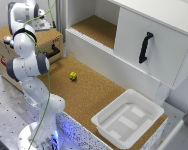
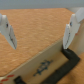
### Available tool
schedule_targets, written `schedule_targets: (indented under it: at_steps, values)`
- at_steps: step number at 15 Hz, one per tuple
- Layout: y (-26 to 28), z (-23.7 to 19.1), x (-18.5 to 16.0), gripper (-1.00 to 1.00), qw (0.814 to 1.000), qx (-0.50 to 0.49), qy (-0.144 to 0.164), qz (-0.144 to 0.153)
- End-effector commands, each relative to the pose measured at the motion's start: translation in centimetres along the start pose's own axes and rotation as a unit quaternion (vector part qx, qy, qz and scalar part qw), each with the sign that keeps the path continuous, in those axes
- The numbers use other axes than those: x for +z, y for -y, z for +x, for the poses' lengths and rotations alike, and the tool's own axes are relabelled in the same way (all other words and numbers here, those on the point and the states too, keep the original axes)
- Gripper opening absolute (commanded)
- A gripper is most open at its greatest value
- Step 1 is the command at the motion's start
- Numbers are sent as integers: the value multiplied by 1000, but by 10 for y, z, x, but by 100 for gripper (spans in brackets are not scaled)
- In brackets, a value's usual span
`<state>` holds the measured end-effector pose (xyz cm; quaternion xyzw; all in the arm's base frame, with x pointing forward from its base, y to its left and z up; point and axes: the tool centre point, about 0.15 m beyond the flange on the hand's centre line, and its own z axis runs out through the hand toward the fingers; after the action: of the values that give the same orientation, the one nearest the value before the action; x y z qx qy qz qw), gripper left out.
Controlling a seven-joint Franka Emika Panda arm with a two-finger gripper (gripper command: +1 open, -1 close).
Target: Take off the yellow block that is on top of the other one
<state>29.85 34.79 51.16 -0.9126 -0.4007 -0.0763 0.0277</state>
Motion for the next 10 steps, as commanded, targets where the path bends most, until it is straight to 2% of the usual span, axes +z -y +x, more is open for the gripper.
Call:
schedule_targets:
  at_steps: [1,4,5,6,8,9,10]
  values:
    - [-67,-41,41,100,983,145,-30,-105]
    - [-79,-56,67,100,972,207,-16,-113]
    - [-83,-59,76,100,969,224,-9,-107]
    - [-86,-61,84,100,965,238,-12,-109]
    - [-95,-66,103,100,961,260,-6,-91]
    - [-100,-67,119,100,959,273,8,-74]
    - [-100,-66,127,100,959,272,13,-80]
